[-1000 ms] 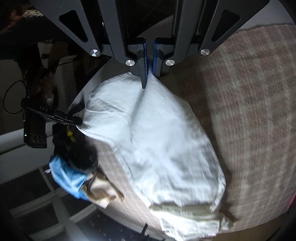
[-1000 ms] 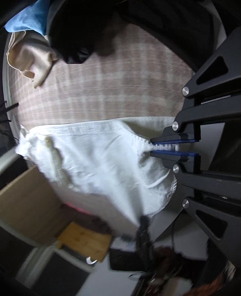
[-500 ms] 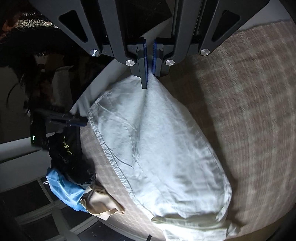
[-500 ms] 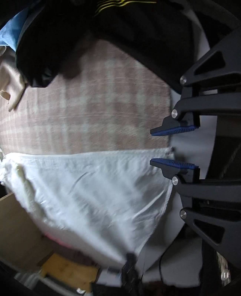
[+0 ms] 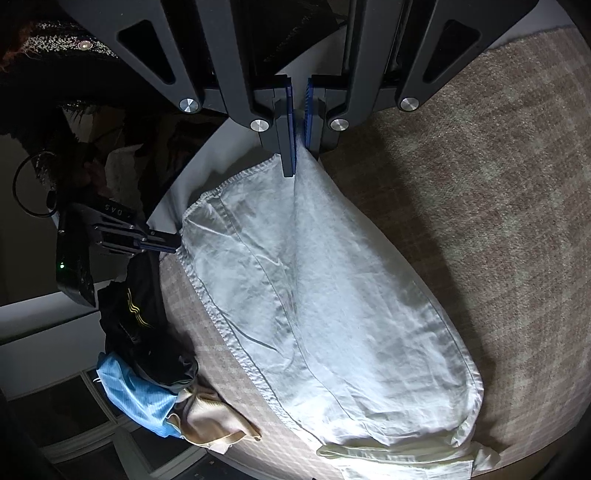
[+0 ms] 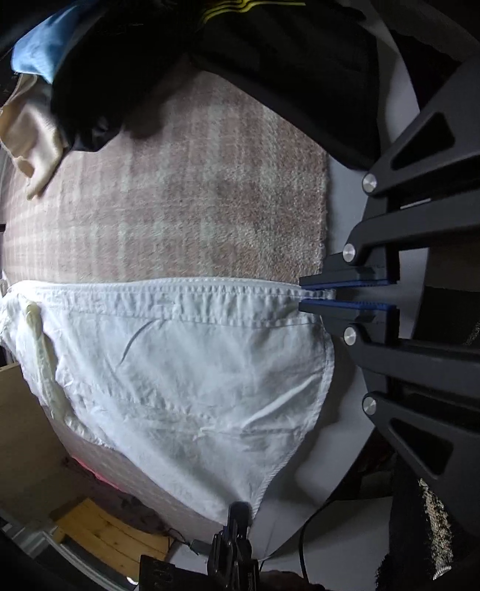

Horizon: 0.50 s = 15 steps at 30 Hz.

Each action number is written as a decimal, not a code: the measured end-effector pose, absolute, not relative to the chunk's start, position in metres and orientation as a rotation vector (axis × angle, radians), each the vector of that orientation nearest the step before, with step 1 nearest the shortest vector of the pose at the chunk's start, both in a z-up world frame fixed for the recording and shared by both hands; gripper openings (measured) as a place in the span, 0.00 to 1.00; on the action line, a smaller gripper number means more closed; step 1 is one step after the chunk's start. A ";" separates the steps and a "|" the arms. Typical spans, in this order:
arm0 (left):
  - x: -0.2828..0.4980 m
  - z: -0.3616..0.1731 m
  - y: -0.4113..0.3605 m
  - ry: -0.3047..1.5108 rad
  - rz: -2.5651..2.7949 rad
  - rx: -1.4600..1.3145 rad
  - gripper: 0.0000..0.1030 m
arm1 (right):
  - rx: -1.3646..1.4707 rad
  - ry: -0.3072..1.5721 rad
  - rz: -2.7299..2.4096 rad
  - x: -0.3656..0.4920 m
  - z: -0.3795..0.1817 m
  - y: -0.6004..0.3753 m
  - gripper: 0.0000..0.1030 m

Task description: Fold clothes

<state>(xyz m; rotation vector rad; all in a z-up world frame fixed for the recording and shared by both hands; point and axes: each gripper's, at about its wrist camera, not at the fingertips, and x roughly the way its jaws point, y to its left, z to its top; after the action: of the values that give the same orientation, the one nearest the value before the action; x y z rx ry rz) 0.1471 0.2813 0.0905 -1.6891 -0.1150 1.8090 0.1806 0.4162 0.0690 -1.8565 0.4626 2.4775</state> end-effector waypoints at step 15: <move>0.125 0.116 0.269 -0.144 1.828 -1.627 0.03 | -1.695 0.775 2.568 0.172 0.115 0.459 0.04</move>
<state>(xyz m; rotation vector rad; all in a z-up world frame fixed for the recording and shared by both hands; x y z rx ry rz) 0.1255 0.2695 0.1156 -1.6273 -0.1440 1.8284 0.1720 0.4595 0.1150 -1.6946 0.7748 2.5676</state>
